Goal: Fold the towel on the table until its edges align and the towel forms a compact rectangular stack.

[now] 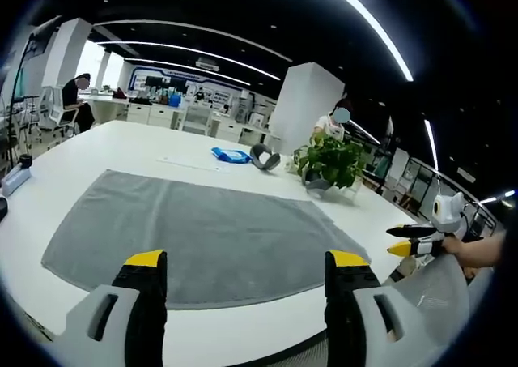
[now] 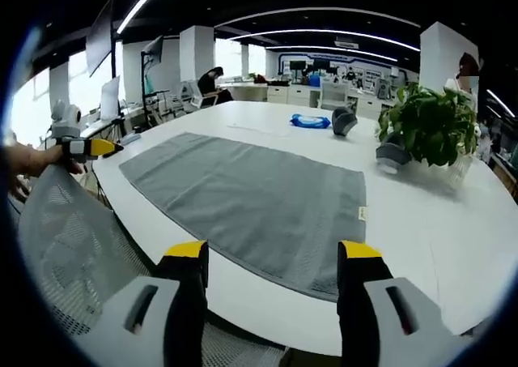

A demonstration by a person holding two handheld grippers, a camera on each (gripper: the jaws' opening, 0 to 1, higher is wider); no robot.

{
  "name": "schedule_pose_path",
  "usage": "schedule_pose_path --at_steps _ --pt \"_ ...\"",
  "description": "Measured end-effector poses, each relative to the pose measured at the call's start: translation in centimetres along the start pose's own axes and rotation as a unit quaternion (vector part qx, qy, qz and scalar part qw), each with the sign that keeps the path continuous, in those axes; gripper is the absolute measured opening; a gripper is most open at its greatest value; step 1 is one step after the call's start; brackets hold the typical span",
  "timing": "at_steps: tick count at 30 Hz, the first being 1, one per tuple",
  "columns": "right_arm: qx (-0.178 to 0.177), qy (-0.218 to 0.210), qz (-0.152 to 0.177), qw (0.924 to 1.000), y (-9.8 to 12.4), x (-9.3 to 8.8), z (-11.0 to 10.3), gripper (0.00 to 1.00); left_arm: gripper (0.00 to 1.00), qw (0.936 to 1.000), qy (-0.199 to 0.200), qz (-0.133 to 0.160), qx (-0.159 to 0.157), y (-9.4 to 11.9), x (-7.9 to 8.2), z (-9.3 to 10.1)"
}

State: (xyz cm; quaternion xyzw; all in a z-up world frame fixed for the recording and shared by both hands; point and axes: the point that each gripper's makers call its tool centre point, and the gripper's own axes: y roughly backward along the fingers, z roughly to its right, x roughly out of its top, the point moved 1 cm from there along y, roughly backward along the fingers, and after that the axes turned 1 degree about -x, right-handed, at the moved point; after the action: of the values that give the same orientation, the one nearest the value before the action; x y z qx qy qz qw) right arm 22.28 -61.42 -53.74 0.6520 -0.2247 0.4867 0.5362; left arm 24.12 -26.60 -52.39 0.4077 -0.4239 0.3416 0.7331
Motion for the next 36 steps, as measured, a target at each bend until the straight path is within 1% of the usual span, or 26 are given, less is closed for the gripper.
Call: schedule_pose_path --at_steps 2,3,4,5,6,7,8,9,11,13,15,16,17,18,19,21,22,24,25,26,27,29,31,32,34,36 --pt "0.004 -0.019 0.012 0.9998 0.3 0.2 0.0 0.68 0.81 0.9997 0.012 0.017 0.009 0.2 0.5 -0.3" --pt "0.004 -0.02 0.009 0.9998 0.2 0.1 0.1 0.67 0.8 0.9992 0.019 0.03 0.016 0.4 0.9 -0.6" --pt "0.005 -0.012 0.005 0.9999 0.1 0.0 0.0 0.67 0.8 0.9989 0.024 0.034 0.019 0.6 1.0 -0.8" --pt "0.006 0.013 -0.006 0.9999 0.0 -0.1 -0.1 0.67 0.8 0.9986 0.029 0.039 0.02 0.6 1.1 -0.9" --pt "0.011 0.049 -0.015 0.9987 -0.1 -0.2 -0.6 0.67 0.81 0.9981 0.034 0.047 0.021 0.6 1.2 -1.0" --pt "0.015 0.071 -0.018 0.9972 -0.2 -0.2 -1.0 0.66 0.81 0.9982 0.038 0.041 0.02 0.6 1.0 -1.0" --pt "0.018 0.096 -0.024 0.9949 -0.2 -0.2 -1.3 0.66 0.83 0.9987 0.031 0.031 0.027 0.4 0.8 -1.1" --pt "0.02 0.108 -0.024 0.9936 -0.2 -0.2 -1.4 0.65 0.84 0.999 0.003 0.02 0.039 0.5 0.6 -1.3" --pt "0.027 0.093 -0.015 0.9952 -0.3 -0.1 -1.4 0.64 0.84 0.9983 -0.032 0.004 0.048 0.4 0.4 -1.3" --pt "0.03 0.065 -0.007 0.9974 -0.3 0.1 -1.2 0.65 0.84 0.9985 -0.032 -0.001 0.045 0.2 0.2 -1.0" --pt "0.028 0.064 -0.011 0.9975 -0.3 0.0 -1.1 0.65 0.85 0.999 -0.022 0.005 0.038 0.2 0.3 -1.0" --pt "0.022 0.083 -0.018 0.9961 -0.3 -0.2 -1.1 0.65 0.85 0.9992 -0.018 0.008 0.035 0.2 0.4 -0.9" --pt "0.018 0.109 -0.028 0.9935 -0.3 -0.3 -1.1 0.65 0.86 0.9994 -0.004 0.018 0.028 0.2 0.6 -0.8" --pt "0.018 0.124 -0.033 0.9916 -0.3 -0.4 -1.2 0.65 0.86 0.9994 -0.002 0.018 0.028 0.2 0.6 -0.8" --pt "0.025 0.166 -0.039 0.9851 -0.6 -0.4 -1.6 0.65 0.86 0.9994 -0.003 0.01 0.034 0.2 0.3 -1.0" --pt "0.029 0.175 -0.024 0.9839 -0.6 0.2 -1.9 0.66 0.86 0.9989 -0.016 0.001 0.044 0.2 0.2 -1.0" --pt "0.035 0.173 -0.015 0.9841 -0.6 0.4 -2.1 0.66 0.86 0.9988 -0.019 0.001 0.046 0.2 0.2 -1.1" --pt "0.066 0.157 -0.01 0.9854 -0.7 0.3 -2.9 0.66 0.86 0.9984 -0.021 0.001 0.053 0.3 0.2 -1.2" --pt "0.078 0.15 -0.013 0.9856 -0.8 0.1 -3.2 0.66 0.86 0.9981 -0.021 0.001 0.057 0.4 0.3 -1.3" --pt "0.092 0.137 -0.022 0.9861 -0.9 -0.3 -3.4 0.66 0.86 0.9977 -0.023 0.003 0.063 0.4 0.3 -1.5" --pt "0.098 0.131 -0.027 0.9861 -0.9 -0.4 -3.6 0.67 0.86 0.9976 -0.024 0.002 0.065 0.5 0.3 -1.6" --pt "0.107 0.124 -0.02 0.9862 -0.8 -0.3 -3.8 0.66 0.86 0.9976 -0.022 0.001 0.066 0.5 0.2 -1.6" --pt "0.105 0.123 -0.004 0.9868 -0.5 0.2 -3.7 0.6 0.86 0.9976 -0.023 -0.002 0.065 0.4 0.2 -1.5" --pt "0.097 0.124 0.0 0.9875 -0.5 0.4 -3.4 0.58 0.86 0.9976 -0.025 -0.004 0.064 0.4 0.1 -1.5" --pt "0.073 0.121 -0.001 0.9899 -0.6 0.4 -2.6 0.61 0.86 0.9979 -0.027 -0.008 0.059 0.3 0.0 -1.3" --pt "0.058 0.089 -0.008 0.9943 -0.4 0.1 -1.8 0.59 0.84 0.9981 -0.031 -0.001 0.053 0.4 0.3 -1.0"
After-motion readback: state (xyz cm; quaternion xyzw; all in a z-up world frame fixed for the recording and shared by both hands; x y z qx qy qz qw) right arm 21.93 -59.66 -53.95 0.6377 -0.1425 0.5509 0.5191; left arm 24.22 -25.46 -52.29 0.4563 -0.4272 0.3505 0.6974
